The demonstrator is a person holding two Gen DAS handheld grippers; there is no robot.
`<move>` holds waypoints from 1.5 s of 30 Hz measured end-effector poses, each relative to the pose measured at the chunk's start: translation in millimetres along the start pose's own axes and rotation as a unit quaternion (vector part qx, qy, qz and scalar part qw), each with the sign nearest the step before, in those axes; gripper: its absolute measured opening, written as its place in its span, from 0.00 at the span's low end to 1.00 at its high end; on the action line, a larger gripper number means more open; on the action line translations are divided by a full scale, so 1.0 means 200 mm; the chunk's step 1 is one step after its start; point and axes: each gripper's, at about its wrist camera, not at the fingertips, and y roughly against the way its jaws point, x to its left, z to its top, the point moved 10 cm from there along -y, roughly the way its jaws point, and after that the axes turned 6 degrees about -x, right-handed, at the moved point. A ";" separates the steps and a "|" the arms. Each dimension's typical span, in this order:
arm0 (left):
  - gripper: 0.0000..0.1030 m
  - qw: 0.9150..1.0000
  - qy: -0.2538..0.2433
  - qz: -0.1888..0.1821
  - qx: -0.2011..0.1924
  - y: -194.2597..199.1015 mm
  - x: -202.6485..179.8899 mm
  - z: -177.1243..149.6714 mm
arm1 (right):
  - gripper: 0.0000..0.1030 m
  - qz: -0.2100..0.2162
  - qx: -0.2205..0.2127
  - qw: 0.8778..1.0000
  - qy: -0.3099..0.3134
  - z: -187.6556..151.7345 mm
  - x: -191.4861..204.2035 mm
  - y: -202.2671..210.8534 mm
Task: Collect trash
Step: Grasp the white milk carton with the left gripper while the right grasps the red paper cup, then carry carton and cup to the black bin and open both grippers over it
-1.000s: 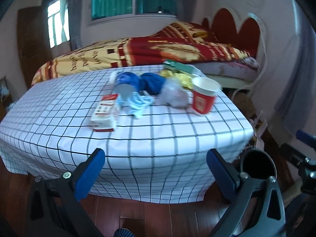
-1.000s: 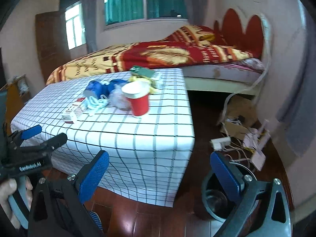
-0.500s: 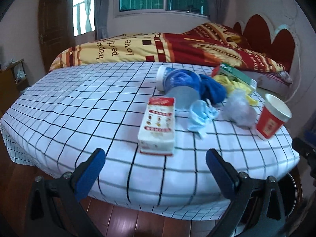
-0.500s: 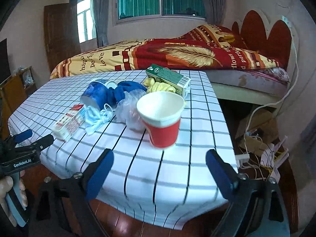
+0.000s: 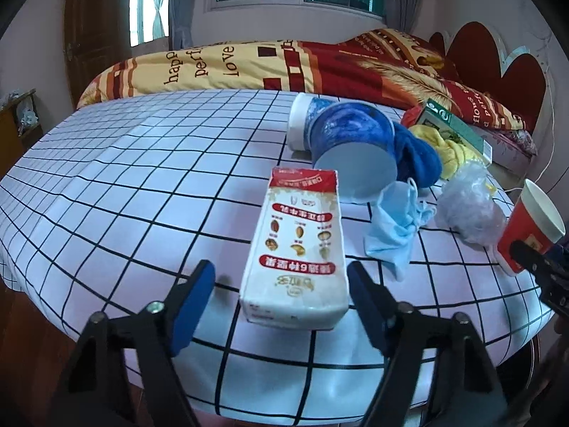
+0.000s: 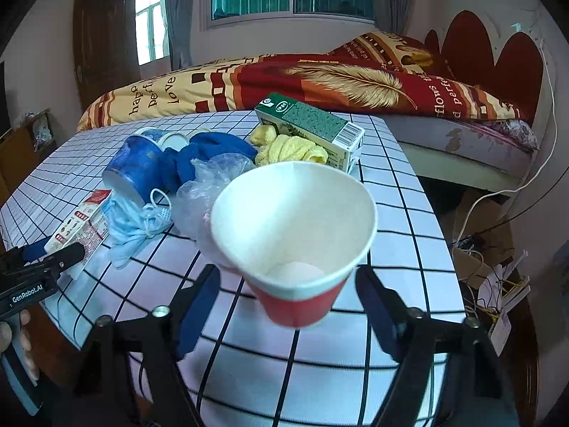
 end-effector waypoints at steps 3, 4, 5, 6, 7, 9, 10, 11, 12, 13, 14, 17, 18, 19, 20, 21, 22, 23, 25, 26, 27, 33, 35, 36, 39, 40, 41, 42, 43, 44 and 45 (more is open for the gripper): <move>0.52 1.000 -0.003 -0.010 0.003 0.00 -0.02 0.00 | 0.58 0.006 -0.002 1.000 0.000 0.02 0.00 -0.01; 0.51 1.000 -0.003 -0.015 0.001 0.00 -0.03 0.00 | 0.56 0.009 -0.005 1.000 -0.002 0.02 0.00 -0.01; 0.51 1.000 -0.003 -0.020 -0.005 0.02 -0.04 0.00 | 0.56 0.011 -0.008 1.000 -0.003 0.03 0.00 0.00; 0.51 1.000 -0.004 -0.019 -0.009 0.03 -0.04 0.01 | 0.55 0.011 -0.011 1.000 -0.002 0.03 -0.01 0.01; 0.51 1.000 -0.008 -0.019 -0.013 0.04 -0.05 0.02 | 0.55 0.010 -0.016 1.000 -0.001 0.04 -0.01 0.02; 0.51 0.999 -0.014 -0.020 -0.024 0.09 -0.07 0.05 | 0.54 0.010 -0.024 1.000 -0.001 0.05 -0.02 0.06; 0.51 0.999 -0.017 -0.020 -0.027 0.10 -0.08 0.06 | 0.54 0.009 -0.028 1.000 -0.002 0.06 -0.03 0.09; 0.51 0.999 -0.020 -0.023 -0.030 0.13 -0.10 0.06 | 0.54 0.009 -0.032 0.999 -0.004 0.06 -0.03 0.12; 0.51 0.999 -0.022 -0.026 -0.034 0.15 -0.12 0.07 | 0.54 0.008 -0.036 0.999 -0.006 0.06 -0.05 0.15; 0.51 0.999 -0.024 -0.030 -0.036 0.17 -0.13 0.09 | 0.54 0.007 -0.040 0.999 -0.007 0.06 -0.06 0.18; 0.51 0.998 -0.026 -0.033 -0.038 0.19 -0.15 0.09 | 0.54 0.006 -0.043 0.999 -0.009 0.07 -0.07 0.21; 0.51 0.997 -0.035 -0.047 -0.044 0.25 -0.23 0.10 | 0.54 0.000 -0.056 0.998 -0.013 0.07 -0.12 0.32; 0.51 0.997 -0.037 -0.051 -0.046 0.27 -0.25 0.10 | 0.54 -0.002 -0.060 0.998 -0.014 0.07 -0.14 0.35; 0.51 0.997 -0.040 -0.056 -0.046 0.28 -0.28 0.10 | 0.54 -0.007 -0.065 0.998 -0.016 0.06 -0.17 0.40; 0.51 0.996 -0.043 -0.061 -0.047 0.30 -0.31 0.09 | 0.54 -0.010 -0.068 0.997 -0.018 0.06 -0.20 0.43; 0.51 0.995 -0.047 -0.067 -0.049 0.32 -0.35 0.09 | 0.55 -0.015 -0.071 0.997 -0.021 0.05 -0.23 0.47; 0.51 0.995 -0.051 -0.073 -0.050 0.34 -0.39 0.08 | 0.55 -0.019 -0.074 0.997 -0.024 0.04 -0.26 0.51; 0.51 0.994 -0.054 -0.080 -0.050 0.35 -0.42 0.07 | 0.55 -0.025 -0.076 0.996 -0.028 0.03 -0.29 0.55; 0.51 0.992 -0.066 -0.096 -0.050 0.39 -0.51 0.06 | 0.55 -0.036 -0.081 0.995 -0.035 0.01 -0.36 0.62; 0.51 0.991 -0.070 -0.104 -0.050 0.40 -0.56 0.05 | 0.55 -0.044 -0.083 0.995 -0.039 -0.01 -0.41 0.66; 0.51 0.990 -0.074 -0.110 -0.050 0.41 -0.59 0.04 | 0.55 -0.049 -0.085 0.994 -0.044 -0.03 -0.45 0.69; 0.51 0.981 -0.105 -0.157 -0.050 0.50 -0.84 -0.03 | 0.55 -0.087 -0.088 0.990 -0.064 -0.14 -0.66 0.88; 0.51 0.977 -0.115 -0.172 -0.048 0.53 -0.93 -0.06 | 0.55 -0.098 -0.087 0.989 -0.070 -0.17 -0.72 0.92; 0.51 0.975 -0.120 -0.180 -0.047 0.54 -0.96 -0.07 | 0.55 -0.104 -0.086 0.988 -0.073 -0.19 -0.76 0.94; 0.51 0.970 -0.133 -0.200 -0.044 0.57 -1.08 -0.11 | 0.55 -0.121 -0.082 0.986 -0.084 -0.25 -0.86 0.99; 0.51 0.968 -0.137 -0.205 -0.042 0.57 -1.12 -0.13 | 0.55 -0.127 -0.081 0.985 -0.088 -0.27 -0.89 1.01; 0.51 0.966 -0.142 -0.211 -0.041 0.58 -1.15 -0.14 | 0.55 -0.133 -0.079 0.984 -0.090 -0.30 -0.92 1.02; 0.51 0.964 -0.146 -0.217 -0.039 0.58 -1.19 -0.15 | 0.55 -0.137 -0.077 0.983 -0.091 -0.32 -0.94 1.04; 0.51 0.963 -0.149 -0.223 -0.036 0.58 -1.22 -0.17 | 0.55 -0.140 -0.077 0.983 -0.093 -0.33 -0.97 1.05; 0.51 0.961 -0.153 -0.228 -0.034 0.59 -1.26 -0.18 | 0.55 -0.144 -0.076 0.982 -0.094 -0.35 -1.00 1.07; 0.51 0.959 -0.157 -0.235 -0.032 0.59 -1.31 -0.20 | 0.55 -0.148 -0.074 0.982 -0.096 -0.38 -1.03 1.09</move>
